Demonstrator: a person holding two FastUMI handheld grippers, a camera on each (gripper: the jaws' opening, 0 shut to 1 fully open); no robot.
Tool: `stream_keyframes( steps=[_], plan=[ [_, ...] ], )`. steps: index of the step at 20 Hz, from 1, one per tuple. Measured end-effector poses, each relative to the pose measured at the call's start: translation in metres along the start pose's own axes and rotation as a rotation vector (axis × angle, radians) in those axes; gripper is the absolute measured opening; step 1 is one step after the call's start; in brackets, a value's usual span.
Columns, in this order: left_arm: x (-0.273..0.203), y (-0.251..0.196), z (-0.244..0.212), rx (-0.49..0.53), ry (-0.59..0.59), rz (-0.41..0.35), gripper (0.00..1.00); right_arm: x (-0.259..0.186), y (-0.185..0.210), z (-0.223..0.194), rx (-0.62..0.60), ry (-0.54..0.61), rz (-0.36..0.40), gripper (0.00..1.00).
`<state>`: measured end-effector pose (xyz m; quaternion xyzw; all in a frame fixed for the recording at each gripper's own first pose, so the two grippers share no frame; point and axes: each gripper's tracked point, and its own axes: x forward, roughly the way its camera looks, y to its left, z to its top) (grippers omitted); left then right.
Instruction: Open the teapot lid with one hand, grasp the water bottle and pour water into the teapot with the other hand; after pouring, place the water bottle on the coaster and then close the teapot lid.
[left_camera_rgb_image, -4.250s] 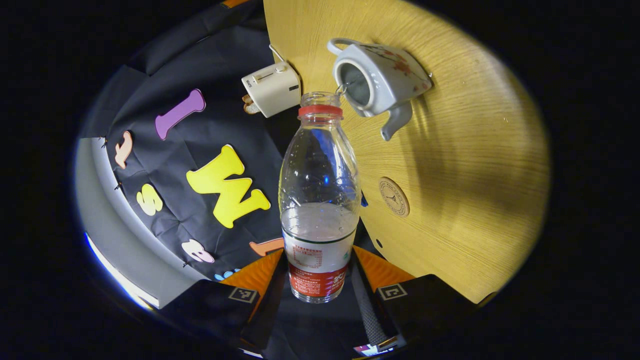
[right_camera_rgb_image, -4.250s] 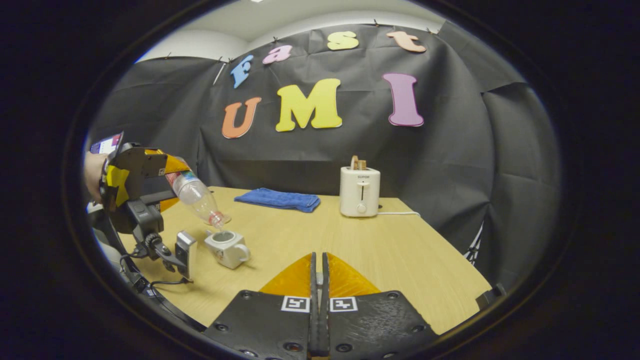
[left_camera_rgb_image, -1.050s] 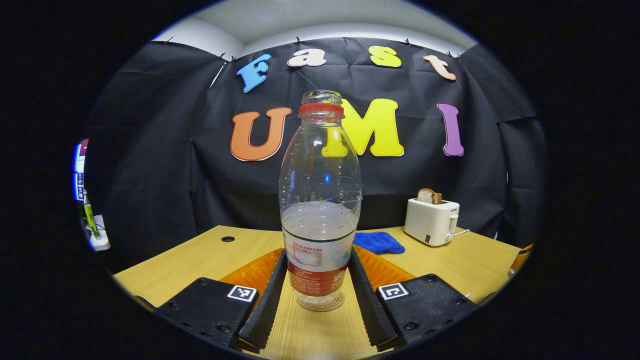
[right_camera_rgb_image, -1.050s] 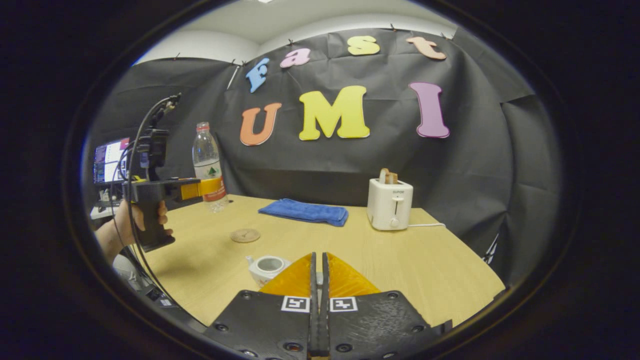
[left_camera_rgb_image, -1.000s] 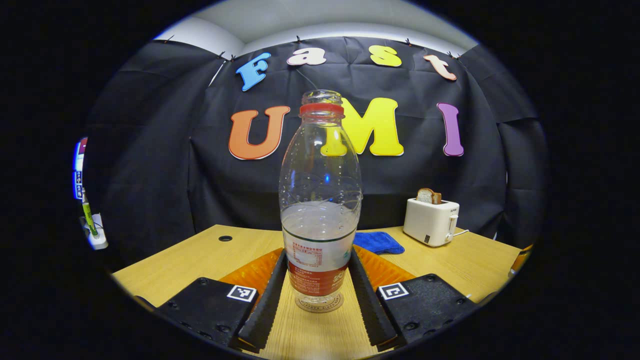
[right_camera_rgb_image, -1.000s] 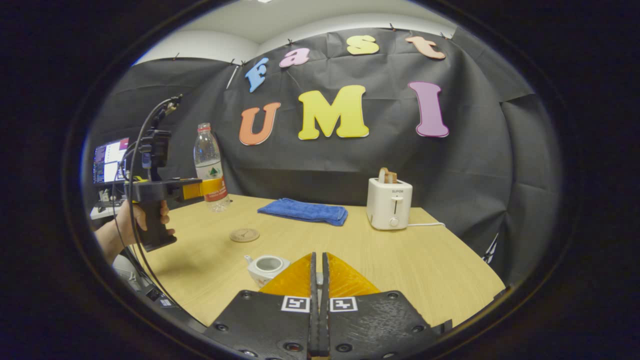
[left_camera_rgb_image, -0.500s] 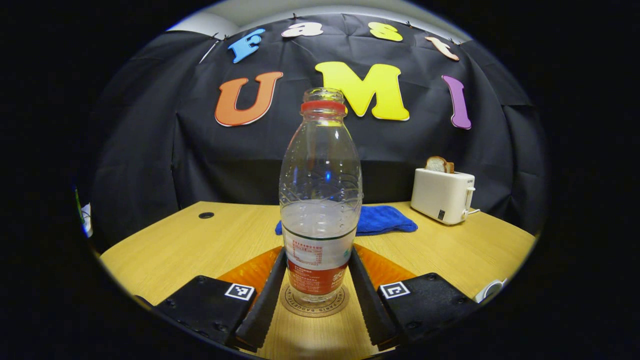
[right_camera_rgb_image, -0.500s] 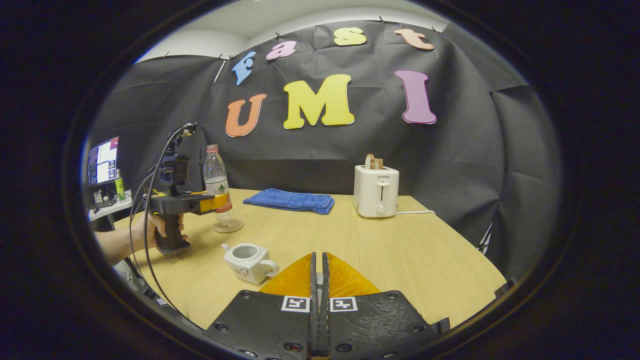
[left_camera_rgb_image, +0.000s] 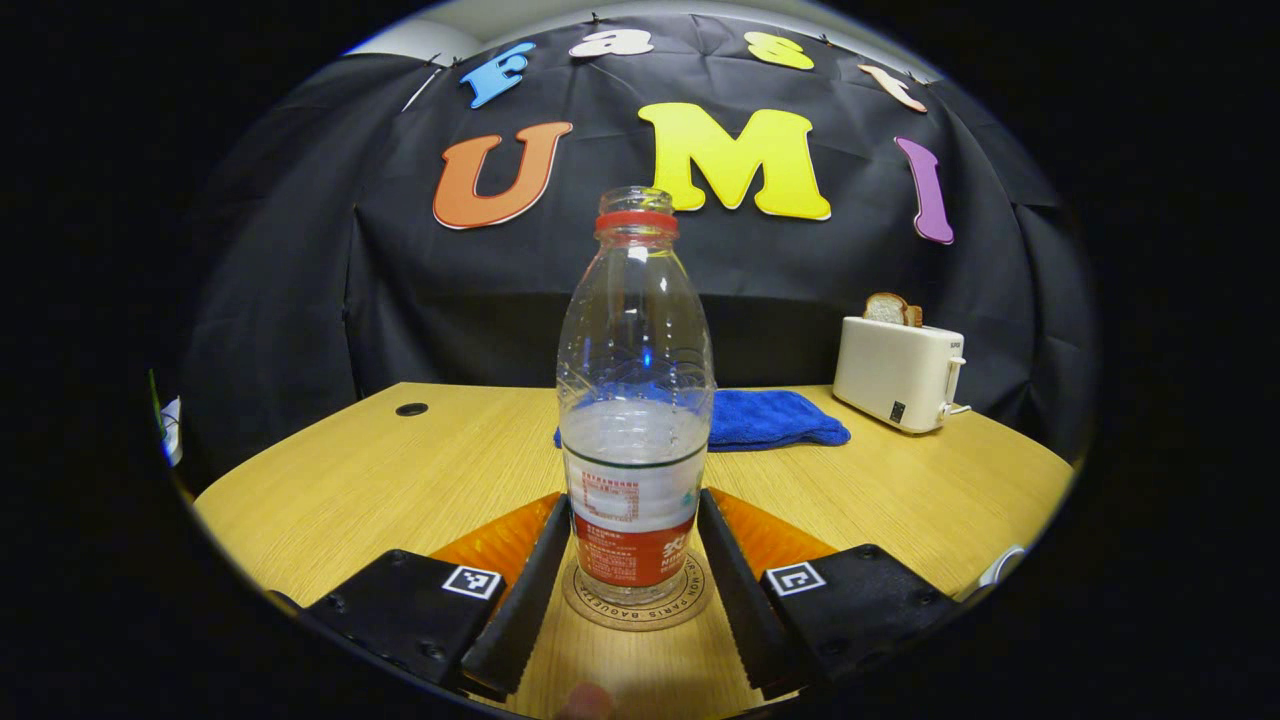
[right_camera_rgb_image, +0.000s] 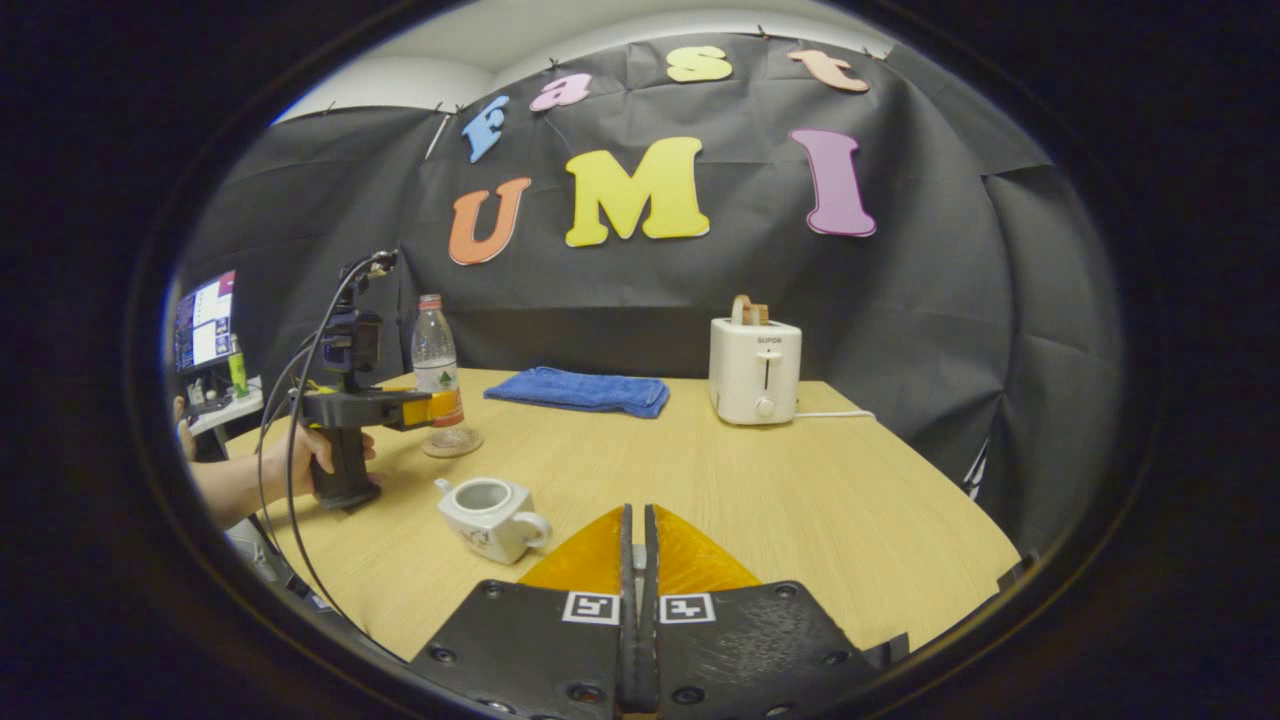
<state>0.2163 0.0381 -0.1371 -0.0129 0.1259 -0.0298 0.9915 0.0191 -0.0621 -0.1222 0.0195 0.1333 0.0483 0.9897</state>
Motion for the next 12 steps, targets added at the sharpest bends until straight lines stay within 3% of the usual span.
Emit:
stream_keyframes(
  steps=[2, 3, 12],
  plan=[
    [-0.002, 0.0, -0.001, -0.004, 0.005, -0.002, 0.9, 0.0, 0.002, 0.0, -0.005, 0.001, 0.003, 0.0],
    [-0.001, -0.002, -0.001, -0.009, 0.006, -0.01, 1.0, -0.001, 0.003, 0.001, -0.007, 0.001, 0.005, 0.0],
    [-0.039, 0.003, -0.006, -0.019, 0.044, -0.018, 1.0, 0.0, 0.028, 0.014, -0.027, -0.024, 0.052, 0.0]
  ],
)
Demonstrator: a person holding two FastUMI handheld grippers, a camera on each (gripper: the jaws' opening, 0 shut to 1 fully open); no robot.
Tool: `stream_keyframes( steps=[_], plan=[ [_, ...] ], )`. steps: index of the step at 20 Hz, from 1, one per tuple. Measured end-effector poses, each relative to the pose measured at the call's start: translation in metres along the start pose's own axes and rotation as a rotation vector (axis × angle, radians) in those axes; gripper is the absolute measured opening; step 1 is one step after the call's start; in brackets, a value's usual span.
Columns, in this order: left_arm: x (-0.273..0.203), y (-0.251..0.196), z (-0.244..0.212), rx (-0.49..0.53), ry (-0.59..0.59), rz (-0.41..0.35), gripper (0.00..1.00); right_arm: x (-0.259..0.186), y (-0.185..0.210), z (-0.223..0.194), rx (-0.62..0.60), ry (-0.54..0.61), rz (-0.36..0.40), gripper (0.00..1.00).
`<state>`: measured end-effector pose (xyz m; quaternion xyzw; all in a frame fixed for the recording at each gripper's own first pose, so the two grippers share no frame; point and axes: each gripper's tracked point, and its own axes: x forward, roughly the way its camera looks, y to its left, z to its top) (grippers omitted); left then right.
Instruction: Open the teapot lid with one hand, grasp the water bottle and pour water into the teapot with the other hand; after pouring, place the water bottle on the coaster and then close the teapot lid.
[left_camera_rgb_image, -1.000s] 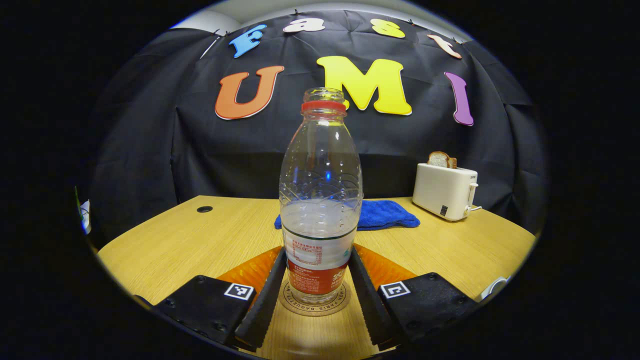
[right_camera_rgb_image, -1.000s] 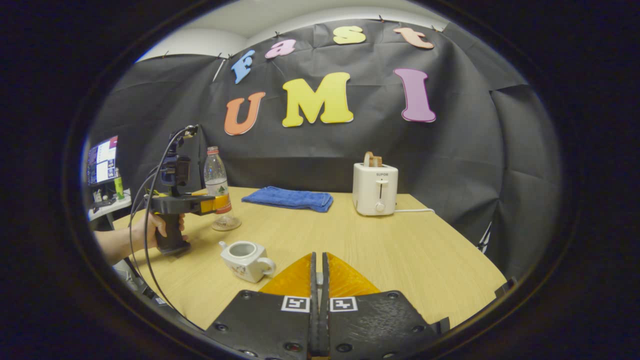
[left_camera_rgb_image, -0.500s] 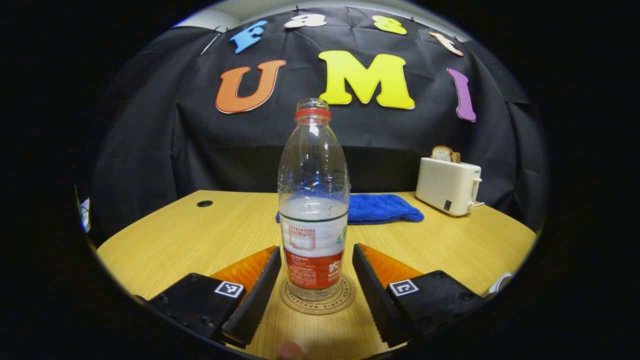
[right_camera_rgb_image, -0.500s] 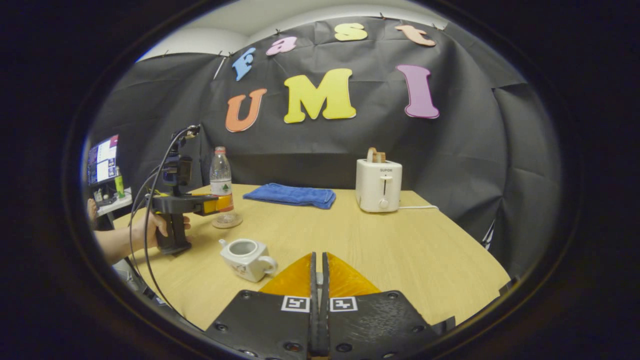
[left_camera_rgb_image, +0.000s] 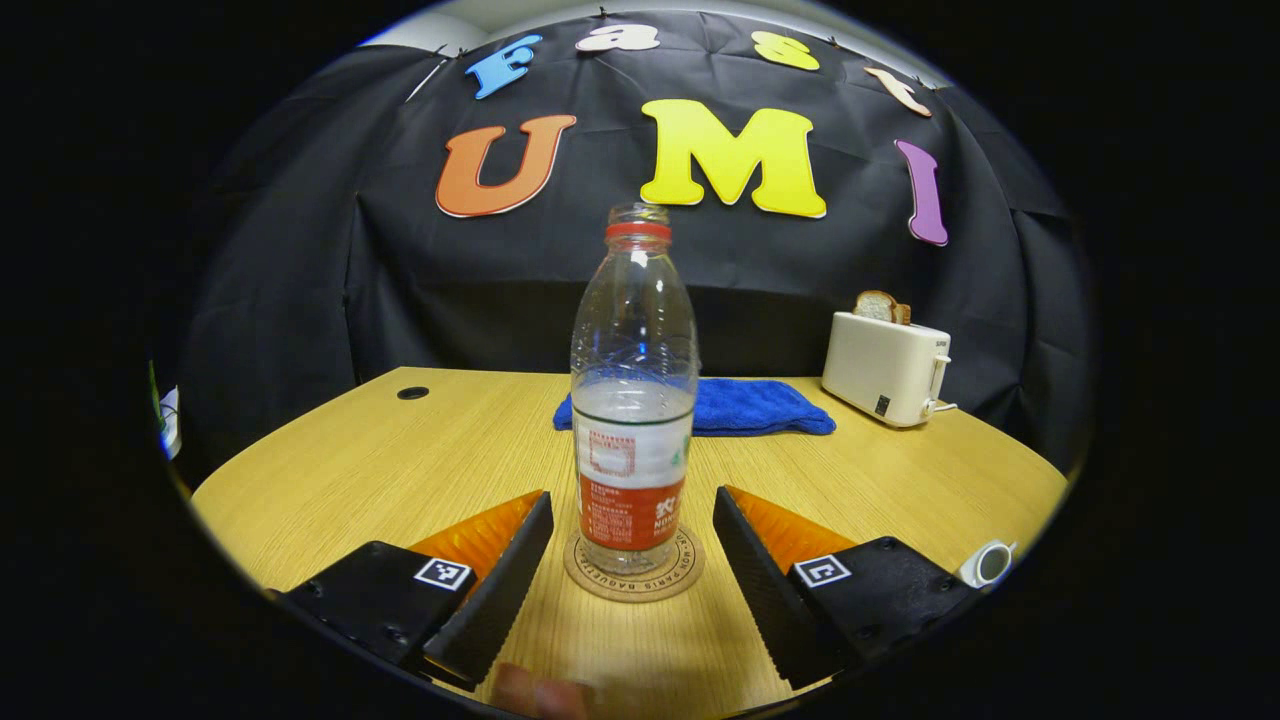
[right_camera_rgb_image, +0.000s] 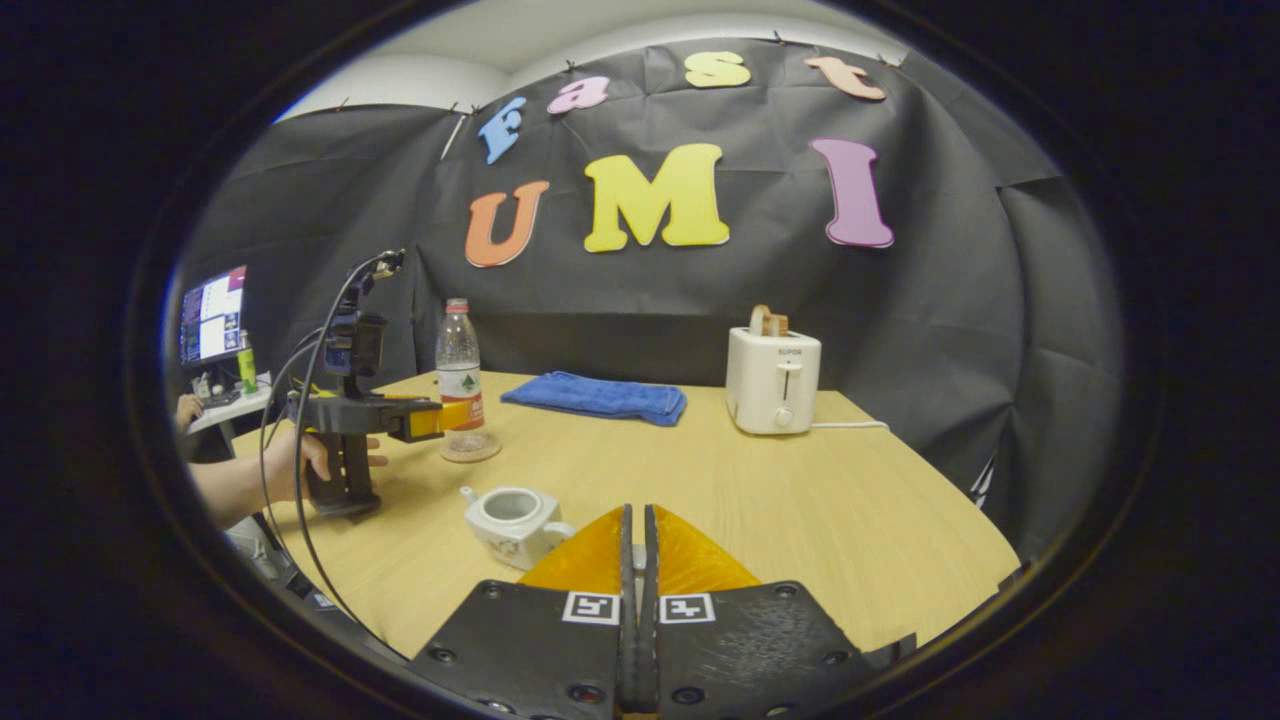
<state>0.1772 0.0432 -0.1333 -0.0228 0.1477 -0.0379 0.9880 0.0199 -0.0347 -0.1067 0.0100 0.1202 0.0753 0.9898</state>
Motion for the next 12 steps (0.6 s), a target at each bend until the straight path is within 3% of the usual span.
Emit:
stream_keyframes(
  steps=[7, 12],
  plan=[
    [-0.102, 0.034, 0.0, 0.014, -0.026, 0.083, 1.0, 0.036, 0.061, 0.037, -0.014, -0.073, 0.161, 0.0],
    [-0.163, 0.073, -0.02, -0.037, -0.016, 0.186, 1.0, 0.065, 0.09, 0.028, -0.046, -0.049, 0.218, 0.0]
  ],
)
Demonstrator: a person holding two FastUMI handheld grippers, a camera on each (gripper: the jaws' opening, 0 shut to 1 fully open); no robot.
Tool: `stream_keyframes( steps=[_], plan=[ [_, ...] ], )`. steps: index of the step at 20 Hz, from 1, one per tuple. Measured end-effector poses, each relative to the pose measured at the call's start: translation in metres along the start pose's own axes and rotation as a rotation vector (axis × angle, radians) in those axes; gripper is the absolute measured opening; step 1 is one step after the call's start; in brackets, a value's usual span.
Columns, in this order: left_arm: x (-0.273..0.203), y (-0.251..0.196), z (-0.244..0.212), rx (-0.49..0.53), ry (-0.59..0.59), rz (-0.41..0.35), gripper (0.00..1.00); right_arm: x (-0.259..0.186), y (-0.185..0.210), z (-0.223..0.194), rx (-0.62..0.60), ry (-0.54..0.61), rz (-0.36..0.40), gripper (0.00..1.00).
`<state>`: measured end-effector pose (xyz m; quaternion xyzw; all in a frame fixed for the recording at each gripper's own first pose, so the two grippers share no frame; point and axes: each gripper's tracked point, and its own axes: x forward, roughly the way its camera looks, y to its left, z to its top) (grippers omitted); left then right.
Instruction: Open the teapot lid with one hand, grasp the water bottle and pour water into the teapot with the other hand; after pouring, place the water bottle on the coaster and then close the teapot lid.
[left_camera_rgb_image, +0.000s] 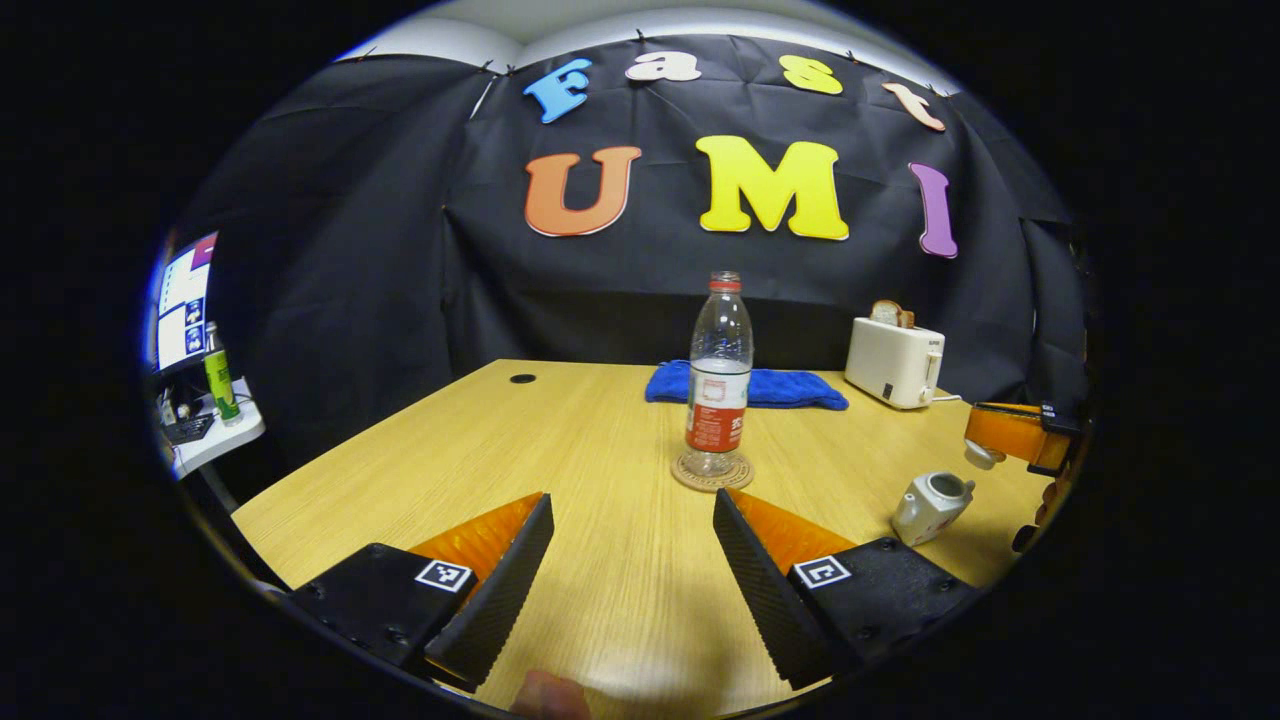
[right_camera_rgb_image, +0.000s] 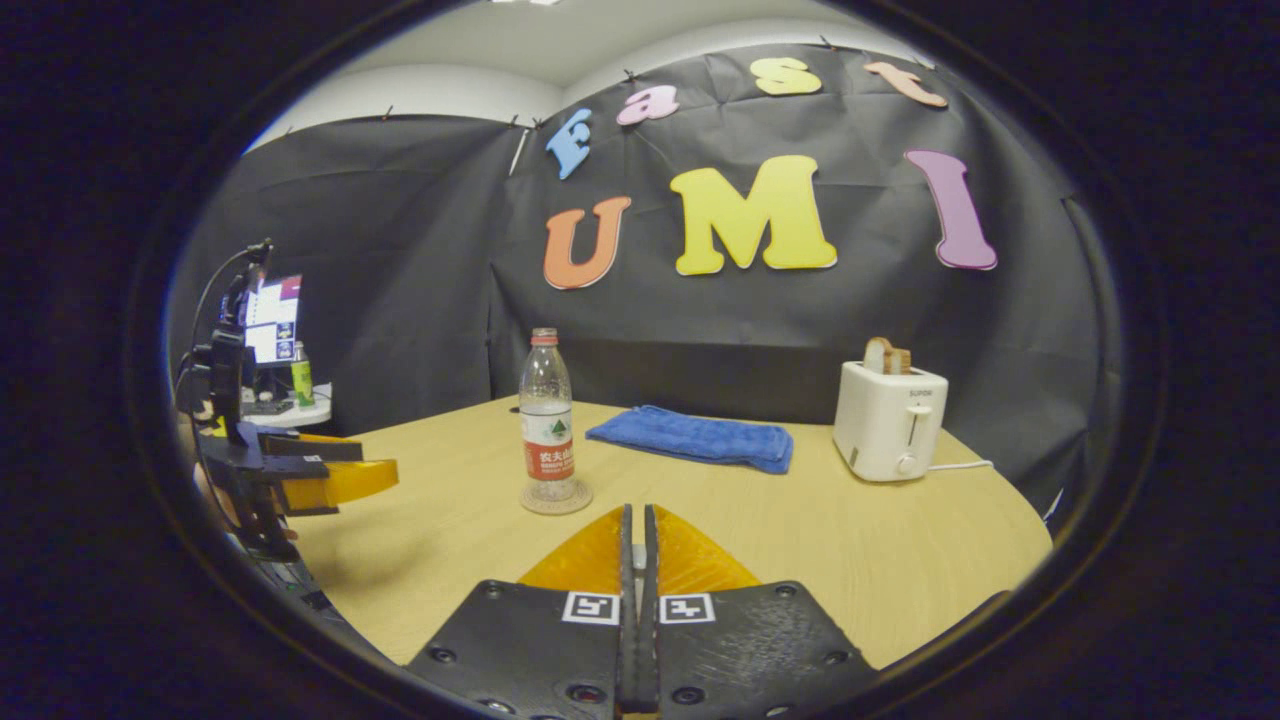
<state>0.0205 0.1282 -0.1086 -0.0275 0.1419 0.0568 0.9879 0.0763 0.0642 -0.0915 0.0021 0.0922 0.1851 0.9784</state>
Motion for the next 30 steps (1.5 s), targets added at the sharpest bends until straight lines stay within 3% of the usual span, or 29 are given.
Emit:
stream_keyframes(
  steps=[7, 16, 18, 19, 20, 21, 22, 23, 30],
  plan=[
    [-0.031, 0.054, 0.003, -0.017, -0.056, 0.128, 1.0, 0.014, 0.0, -0.021, -0.037, 0.019, -0.014, 0.0],
    [-0.041, 0.044, 0.022, 0.025, -0.103, 0.126, 1.0, 0.017, -0.002, -0.032, -0.022, 0.027, -0.015, 0.0],
    [-0.044, 0.029, 0.034, 0.051, -0.134, 0.124, 1.0, 0.015, -0.007, -0.027, -0.033, 0.019, -0.041, 0.07],
    [-0.048, 0.021, 0.04, 0.062, -0.154, 0.12, 1.0, 0.011, -0.01, -0.019, -0.023, -0.007, -0.051, 0.27],
    [-0.05, 0.012, 0.047, 0.065, -0.172, 0.112, 1.0, 0.007, -0.011, -0.011, -0.01, -0.029, -0.06, 0.41],
    [-0.052, 0.001, 0.053, 0.064, -0.19, 0.103, 1.0, 0.0, -0.017, 0.001, 0.004, -0.065, -0.087, 0.7],
    [-0.054, -0.01, 0.061, 0.058, -0.207, 0.093, 1.0, -0.007, -0.023, 0.012, 0.013, -0.097, -0.115, 0.8],
    [-0.056, -0.021, 0.069, 0.049, -0.223, 0.082, 1.0, -0.017, -0.03, 0.023, 0.016, -0.121, -0.147, 0.97],
    [-0.072, -0.106, 0.111, 0.056, -0.33, -0.043, 1.0, -0.121, -0.081, 0.078, -0.003, -0.246, -0.411, 0.96]
  ],
)
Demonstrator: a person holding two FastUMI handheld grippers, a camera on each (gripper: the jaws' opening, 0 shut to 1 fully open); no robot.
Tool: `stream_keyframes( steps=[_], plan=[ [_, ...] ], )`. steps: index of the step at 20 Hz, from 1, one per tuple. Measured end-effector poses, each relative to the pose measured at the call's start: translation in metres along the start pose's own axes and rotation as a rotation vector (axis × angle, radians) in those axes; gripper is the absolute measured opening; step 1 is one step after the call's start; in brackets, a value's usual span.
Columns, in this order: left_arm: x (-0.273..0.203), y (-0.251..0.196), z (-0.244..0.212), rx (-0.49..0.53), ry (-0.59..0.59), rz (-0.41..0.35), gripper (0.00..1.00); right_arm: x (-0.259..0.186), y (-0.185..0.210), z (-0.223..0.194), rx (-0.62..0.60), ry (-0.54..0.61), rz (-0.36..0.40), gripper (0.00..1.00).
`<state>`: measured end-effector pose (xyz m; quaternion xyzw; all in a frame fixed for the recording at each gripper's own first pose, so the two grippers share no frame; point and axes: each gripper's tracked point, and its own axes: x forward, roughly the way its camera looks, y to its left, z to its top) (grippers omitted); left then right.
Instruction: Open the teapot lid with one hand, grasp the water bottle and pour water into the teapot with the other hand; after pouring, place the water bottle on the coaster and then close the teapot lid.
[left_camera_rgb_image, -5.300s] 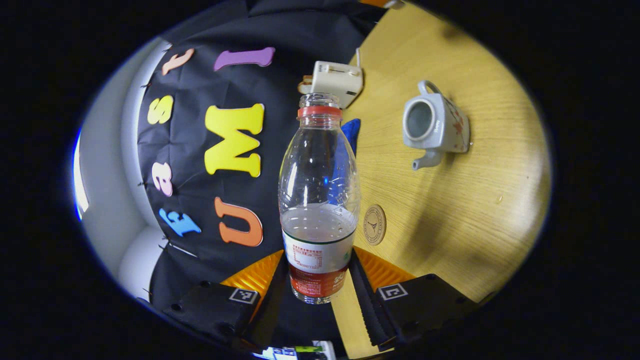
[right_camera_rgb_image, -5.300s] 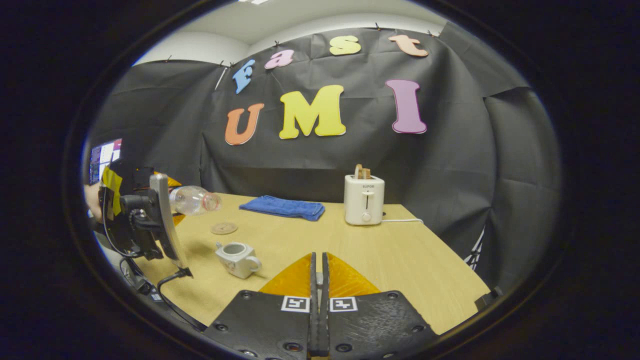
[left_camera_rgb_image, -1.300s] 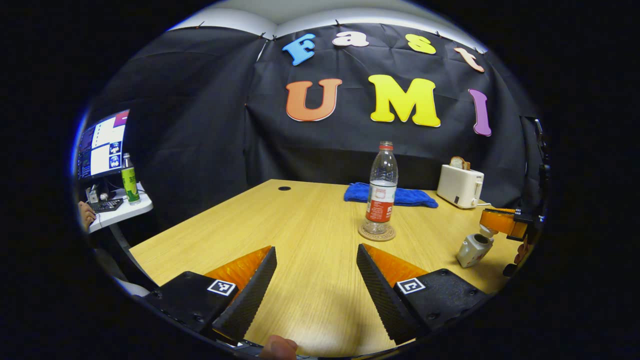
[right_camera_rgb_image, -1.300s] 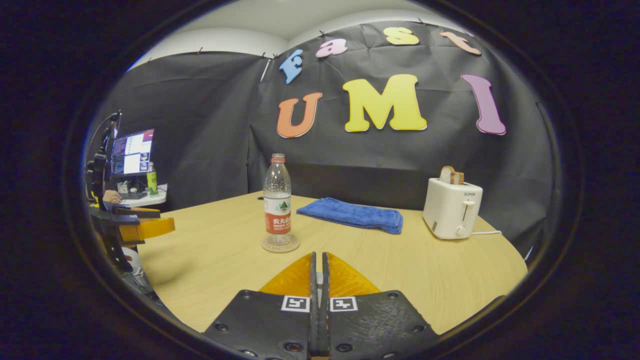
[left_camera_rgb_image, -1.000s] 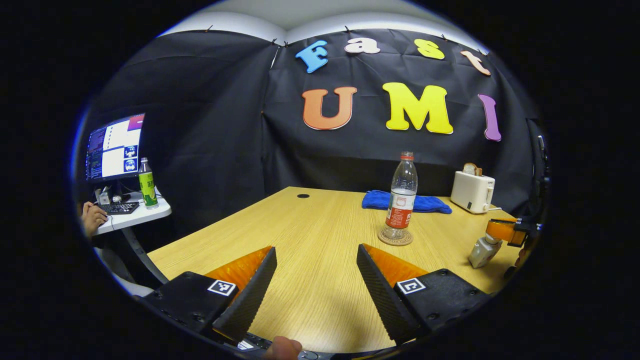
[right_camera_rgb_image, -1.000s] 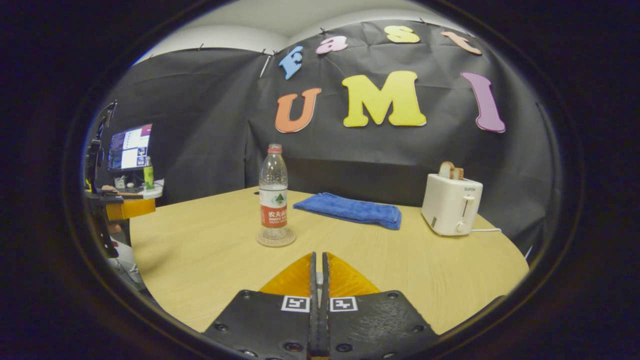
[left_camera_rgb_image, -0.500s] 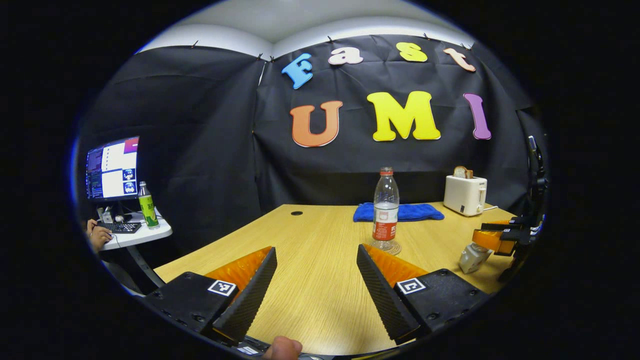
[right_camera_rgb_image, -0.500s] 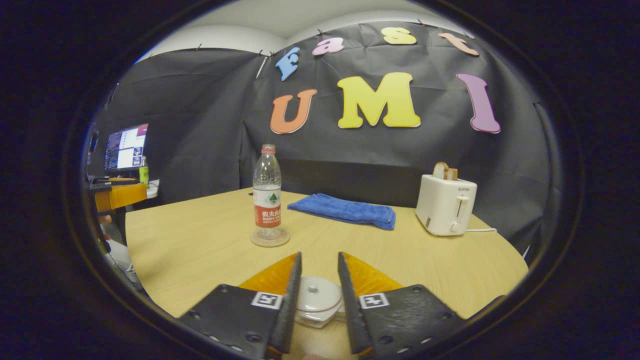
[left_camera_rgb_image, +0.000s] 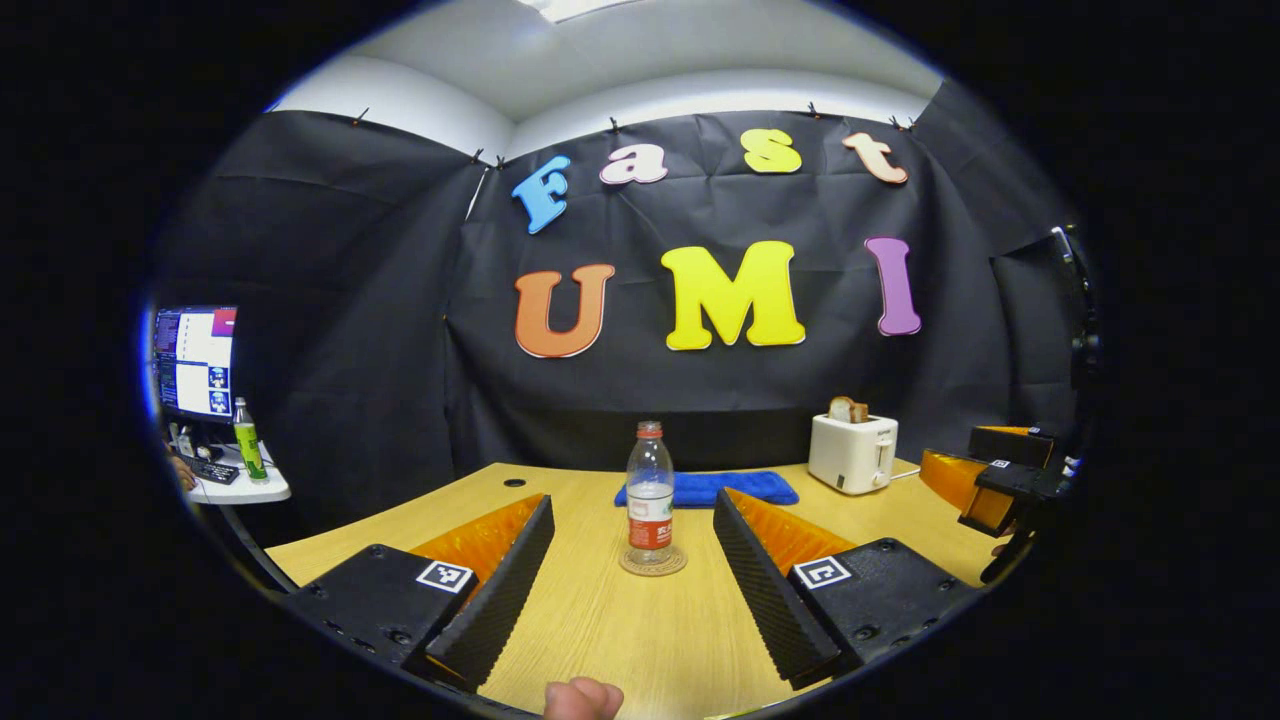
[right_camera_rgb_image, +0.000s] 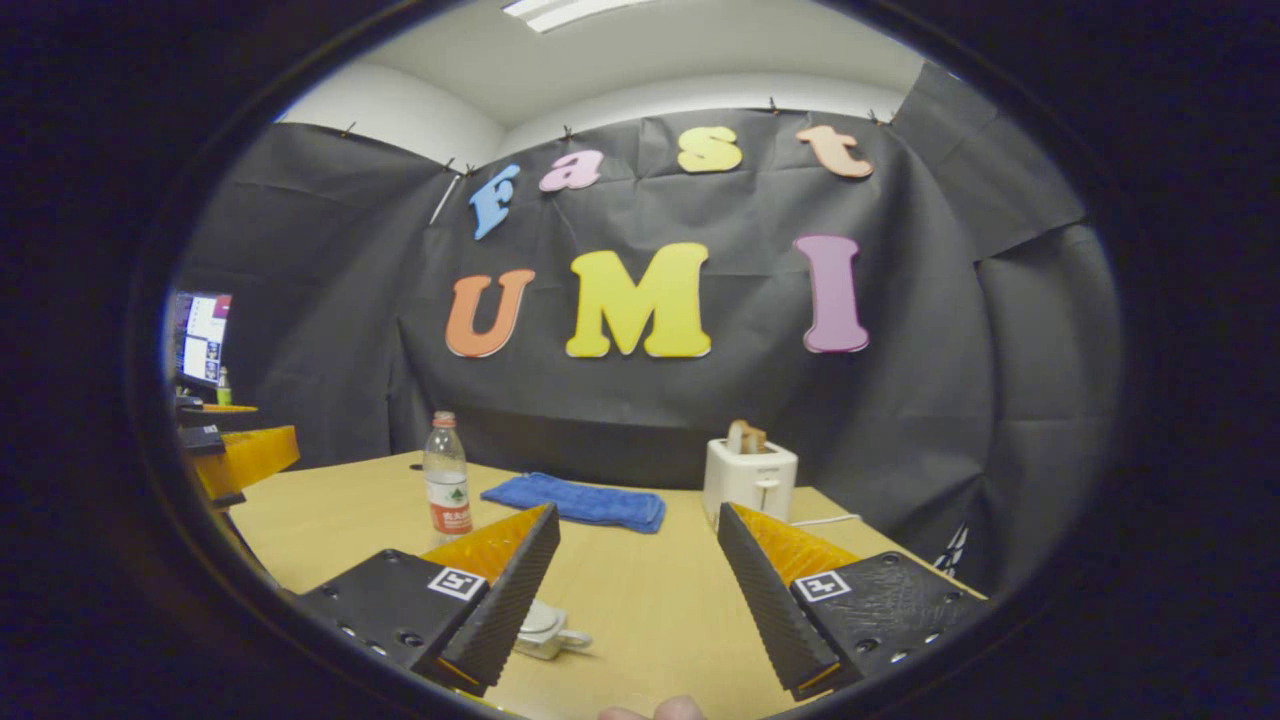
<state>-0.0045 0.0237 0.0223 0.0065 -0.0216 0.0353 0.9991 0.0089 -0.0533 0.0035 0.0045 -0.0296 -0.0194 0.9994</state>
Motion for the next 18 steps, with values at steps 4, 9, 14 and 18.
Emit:
stream_keyframes(
  steps=[4, 9, 14, 18],
  plan=[
    [-0.009, -0.02, 0.014, -0.008, -0.044, -0.032, 1.0, -0.04, -0.017, 0.016, -0.018, -0.021, -0.074, 0.97],
    [-0.02, -0.019, 0.018, 0.018, -0.043, -0.032, 1.0, -0.059, 0.0, 0.024, -0.034, -0.024, -0.076, 0.96],
    [-0.024, -0.004, 0.025, 0.008, -0.053, -0.002, 1.0, -0.062, 0.022, 0.034, -0.033, -0.044, -0.044, 0.96],
    [-0.021, 0.0, 0.026, 0.011, -0.057, -0.007, 1.0, -0.06, 0.029, 0.036, -0.029, -0.037, -0.035, 0.96]
  ],
)
